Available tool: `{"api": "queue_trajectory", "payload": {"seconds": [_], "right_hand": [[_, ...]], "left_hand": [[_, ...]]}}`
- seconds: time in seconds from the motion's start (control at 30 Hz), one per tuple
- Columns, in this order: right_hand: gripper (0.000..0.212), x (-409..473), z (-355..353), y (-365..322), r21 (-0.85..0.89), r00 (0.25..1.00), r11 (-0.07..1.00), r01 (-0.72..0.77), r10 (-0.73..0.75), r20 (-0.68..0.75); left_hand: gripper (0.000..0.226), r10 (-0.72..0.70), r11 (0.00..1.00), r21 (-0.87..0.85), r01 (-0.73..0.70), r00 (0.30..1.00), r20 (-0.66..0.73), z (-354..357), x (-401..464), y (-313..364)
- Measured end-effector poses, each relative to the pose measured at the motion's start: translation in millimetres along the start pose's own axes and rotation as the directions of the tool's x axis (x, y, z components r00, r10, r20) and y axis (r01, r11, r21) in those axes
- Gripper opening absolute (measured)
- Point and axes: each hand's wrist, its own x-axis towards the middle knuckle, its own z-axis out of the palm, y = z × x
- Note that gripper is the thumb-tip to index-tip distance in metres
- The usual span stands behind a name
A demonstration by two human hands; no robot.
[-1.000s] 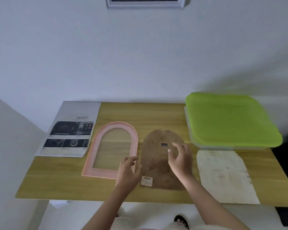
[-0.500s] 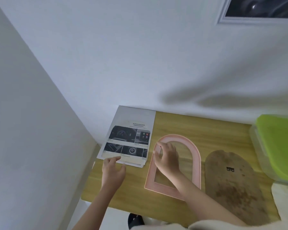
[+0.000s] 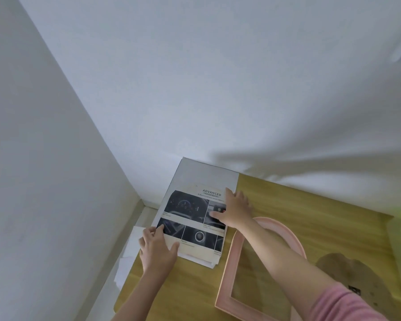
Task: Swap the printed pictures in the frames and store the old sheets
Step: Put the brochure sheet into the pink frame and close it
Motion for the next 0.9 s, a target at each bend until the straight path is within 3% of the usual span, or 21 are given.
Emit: {"api": "queue_trajectory", "payload": {"seconds": [0.13,0.3,0.47,0.6,0.8,0.9], "right_hand": [[0.101,9,1,-2,-0.062,0.998,0.998,0.007,-0.003,0.064],[0.097,13,-2,-5,0.039,0.996,0.998,-0.052,0.049,0.069],[0.074,4,4,-11,0.192,1.000,0.981,0.028,-0.024,-0.019],[0.057,-3,-5,-14,0.373,0.989,0.921,0.109,-0.062,-0.135],[0.057,-25,-28,-10,0.535,0.949,0.815,0.224,-0.058,-0.310],[0.057,-41,-35,4,0.566,0.928,0.791,0.233,-0.007,-0.372]], "left_hand": [[0.071,-0.020,1.000,0.011,0.020,1.000,0.006,1,6,-1],[0.071,-0.024,1.000,0.017,0.023,0.999,0.027,-4,17,1],[0.071,-0.004,0.996,-0.088,0.009,0.998,0.063,-11,22,0],[0.052,0.039,0.984,-0.177,-0.031,0.998,0.043,-24,28,-2],[0.031,0.143,0.951,-0.268,-0.156,0.987,-0.067,-50,13,8],[0.025,0.174,0.922,-0.342,-0.182,0.983,-0.053,-56,-7,18]]}}
